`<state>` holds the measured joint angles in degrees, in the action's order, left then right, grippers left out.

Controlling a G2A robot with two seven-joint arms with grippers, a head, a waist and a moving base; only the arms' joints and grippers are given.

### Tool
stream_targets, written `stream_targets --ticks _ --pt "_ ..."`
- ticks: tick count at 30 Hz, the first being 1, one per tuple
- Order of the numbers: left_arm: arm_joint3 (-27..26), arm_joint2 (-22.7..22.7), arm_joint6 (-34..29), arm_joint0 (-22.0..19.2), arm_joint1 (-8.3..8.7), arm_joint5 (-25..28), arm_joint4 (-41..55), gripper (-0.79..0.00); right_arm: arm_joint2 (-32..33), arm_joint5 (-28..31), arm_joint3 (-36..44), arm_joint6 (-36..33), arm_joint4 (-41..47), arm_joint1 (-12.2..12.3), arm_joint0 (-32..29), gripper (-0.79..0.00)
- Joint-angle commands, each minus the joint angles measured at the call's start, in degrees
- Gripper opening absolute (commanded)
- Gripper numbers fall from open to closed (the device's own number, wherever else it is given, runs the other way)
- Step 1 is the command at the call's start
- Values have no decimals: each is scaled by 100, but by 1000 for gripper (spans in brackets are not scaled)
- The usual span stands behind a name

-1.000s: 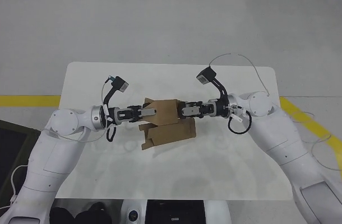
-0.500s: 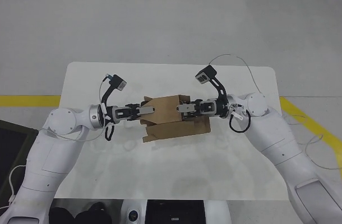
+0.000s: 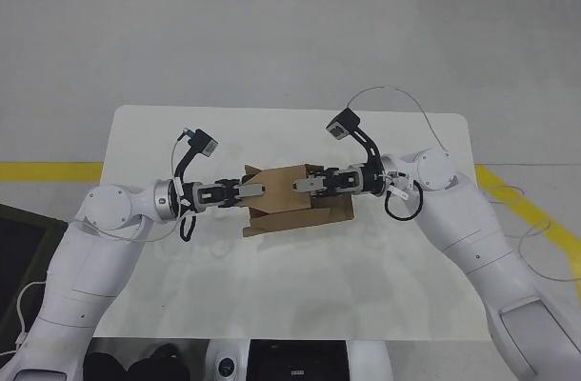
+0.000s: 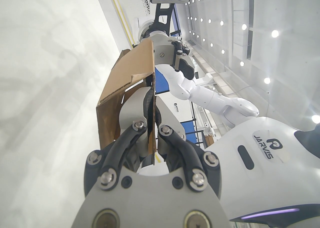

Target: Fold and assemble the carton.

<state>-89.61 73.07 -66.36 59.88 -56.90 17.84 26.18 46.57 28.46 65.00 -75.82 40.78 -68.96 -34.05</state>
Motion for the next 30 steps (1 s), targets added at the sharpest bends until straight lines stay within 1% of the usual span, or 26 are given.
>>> stream_targets --ticks 1,5,11,13,15,19,20,21,22,23,24,25,30 --pt "-5 -7 6 -1 -1 2 3 -785 -32 -1 -18 1 -28 -28 24 -419" --pt "-2 -13 0 -7 0 4 8 -785 -101 -20 -60 12 -152 -81 68 -468" --pt "20 6 3 -12 5 -20 31 -785 -114 -30 -80 36 -302 -124 75 -563" --pt "24 6 -5 -10 6 -30 46 -785 -103 -47 -71 56 -362 -130 65 -656" --pt "22 5 -19 -11 7 -37 67 -785 -92 -63 -53 68 -404 -136 52 -776" --pt "28 0 -33 -10 8 -53 95 -785 -72 -104 -32 84 -472 -150 36 -785" --pt "29 -2 -41 -11 8 -55 108 -723 -65 -114 -27 86 -481 -153 34 -785" --pt "33 -3 -48 -12 8 -64 113 -606 -60 -121 -26 85 -499 -157 32 -785" --pt "32 -4 -54 -13 8 -66 120 -462 -55 -130 -24 85 -518 -160 31 -785" --pt "36 -4 -66 -11 9 -72 134 -292 -49 -134 -22 86 -528 -163 28 -785" --pt "40 -1 -74 -10 10 -77 145 -77 -43 -146 -26 86 -547 -165 26 -785" --pt "43 5 -81 -6 11 -88 176 0 -37 -164 -29 92 -570 -168 26 -785" --pt "61 67 -145 7 17 -207 426 0 -13 -268 -39 152 -718 -175 9 -785"
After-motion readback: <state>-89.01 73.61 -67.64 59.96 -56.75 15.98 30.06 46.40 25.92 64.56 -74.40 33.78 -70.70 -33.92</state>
